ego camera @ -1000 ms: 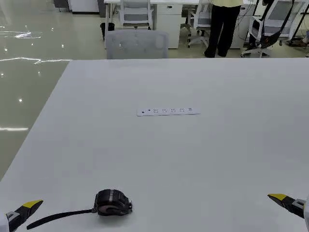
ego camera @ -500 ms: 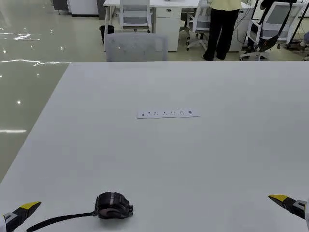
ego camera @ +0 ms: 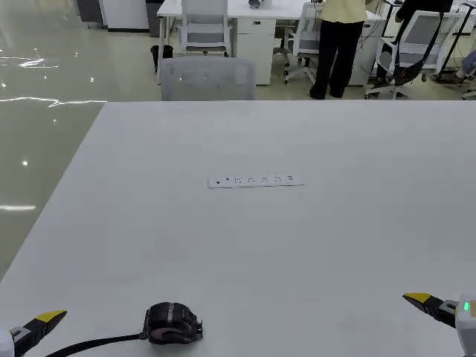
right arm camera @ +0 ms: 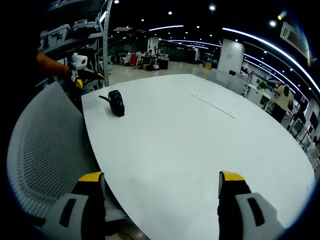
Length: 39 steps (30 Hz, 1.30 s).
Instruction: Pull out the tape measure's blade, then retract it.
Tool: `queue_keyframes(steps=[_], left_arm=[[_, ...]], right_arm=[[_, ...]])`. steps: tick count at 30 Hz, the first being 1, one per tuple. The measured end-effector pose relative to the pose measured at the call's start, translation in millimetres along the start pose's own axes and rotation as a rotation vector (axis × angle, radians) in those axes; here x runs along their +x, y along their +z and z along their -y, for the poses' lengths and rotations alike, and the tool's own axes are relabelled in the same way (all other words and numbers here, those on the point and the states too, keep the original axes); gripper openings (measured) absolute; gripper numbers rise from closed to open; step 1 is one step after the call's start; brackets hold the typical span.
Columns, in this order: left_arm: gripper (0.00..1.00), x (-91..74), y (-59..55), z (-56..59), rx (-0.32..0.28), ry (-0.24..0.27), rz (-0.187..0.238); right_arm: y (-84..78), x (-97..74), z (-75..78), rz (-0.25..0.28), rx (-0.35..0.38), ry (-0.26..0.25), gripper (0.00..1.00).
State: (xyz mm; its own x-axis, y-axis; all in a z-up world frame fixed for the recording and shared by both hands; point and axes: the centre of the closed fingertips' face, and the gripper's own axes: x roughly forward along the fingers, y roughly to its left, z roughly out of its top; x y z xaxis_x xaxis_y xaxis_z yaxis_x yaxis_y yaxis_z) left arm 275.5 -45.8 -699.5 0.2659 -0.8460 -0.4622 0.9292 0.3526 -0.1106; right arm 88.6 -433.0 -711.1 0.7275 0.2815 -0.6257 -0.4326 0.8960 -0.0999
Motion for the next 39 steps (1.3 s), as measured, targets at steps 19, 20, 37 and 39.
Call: queue_keyframes(steps=[19, 20, 37, 39], left_arm=[[1.0, 26.7, 8.1, -2.0, 0.123, -0.128, -0.118], [1.0, 29.3, 8.2, -1.9, 0.144, -0.134, -0.131], [1.0, 66.3, -2.9, 8.0, 0.336, -0.303, -0.296], [1.0, 70.3, -1.7, 8.2, 0.341, -0.314, -0.305]], right_arm=[[49.2, 36.5, -12.9, 0.026, -0.078, 0.073, 1.0], [51.2, 39.3, -14.1, 0.026, -0.082, 0.079, 1.0], [74.1, 84.6, -38.2, 0.019, -0.154, 0.192, 1.0], [73.4, 91.3, -42.1, 0.007, -0.158, 0.209, 1.0]])
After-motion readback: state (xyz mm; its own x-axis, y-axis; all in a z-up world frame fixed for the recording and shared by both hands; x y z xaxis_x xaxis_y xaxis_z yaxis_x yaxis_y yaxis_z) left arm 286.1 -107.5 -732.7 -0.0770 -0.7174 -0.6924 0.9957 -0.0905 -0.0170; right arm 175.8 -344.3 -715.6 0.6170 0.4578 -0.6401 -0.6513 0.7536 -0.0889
